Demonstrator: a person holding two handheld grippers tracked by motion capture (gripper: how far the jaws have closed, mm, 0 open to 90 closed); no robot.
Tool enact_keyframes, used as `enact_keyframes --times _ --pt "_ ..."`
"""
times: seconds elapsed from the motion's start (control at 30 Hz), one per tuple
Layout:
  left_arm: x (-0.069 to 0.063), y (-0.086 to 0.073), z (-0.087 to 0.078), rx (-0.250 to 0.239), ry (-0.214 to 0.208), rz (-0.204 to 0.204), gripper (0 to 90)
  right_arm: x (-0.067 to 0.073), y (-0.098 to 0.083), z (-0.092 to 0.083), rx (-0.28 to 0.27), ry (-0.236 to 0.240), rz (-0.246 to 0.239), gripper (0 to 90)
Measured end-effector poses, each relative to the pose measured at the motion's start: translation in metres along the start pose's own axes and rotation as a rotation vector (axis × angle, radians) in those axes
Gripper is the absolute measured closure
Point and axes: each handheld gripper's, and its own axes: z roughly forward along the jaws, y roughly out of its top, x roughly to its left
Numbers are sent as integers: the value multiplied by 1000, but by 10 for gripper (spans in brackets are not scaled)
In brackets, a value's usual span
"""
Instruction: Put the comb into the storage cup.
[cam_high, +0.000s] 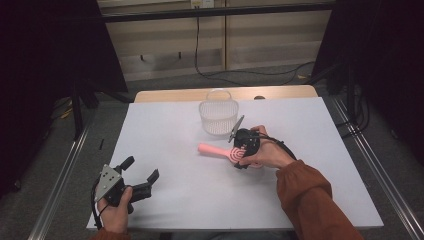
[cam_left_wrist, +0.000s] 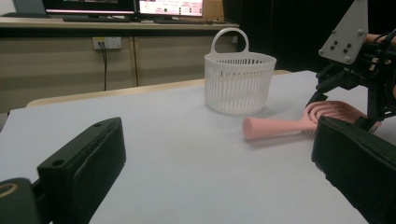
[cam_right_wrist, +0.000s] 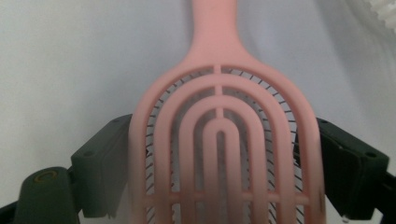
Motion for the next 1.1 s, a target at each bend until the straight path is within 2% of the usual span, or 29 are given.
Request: enact_keyframes --times 0.17,0.23,0.33,0.47,0.53,0.8,0.87,1.1 --pt "0 0 0 0 -1 -2 32 2 1 0 9 1 3 141" --pt "0 0 0 2 0 2 32 1 0 1 21 -3 -13 185" --pt "0 0 0 3 0 0 32 1 0 1 16 -7 -2 187" --pt "0 0 0 2 0 0 32 1 -1 0 25 -8 -14 190" --pt "0 0 0 2 0 -1 32 2 -1 0 23 -8 4 192" --pt "0 0 0 3 -1 2 32 2 -1 -2 20 -7 20 193" --pt "0 0 0 3 -1 2 32 2 -2 -2 26 -12 4 193" --pt "-1 0 0 2 1 -2 32 2 -3 -4 27 -14 14 193"
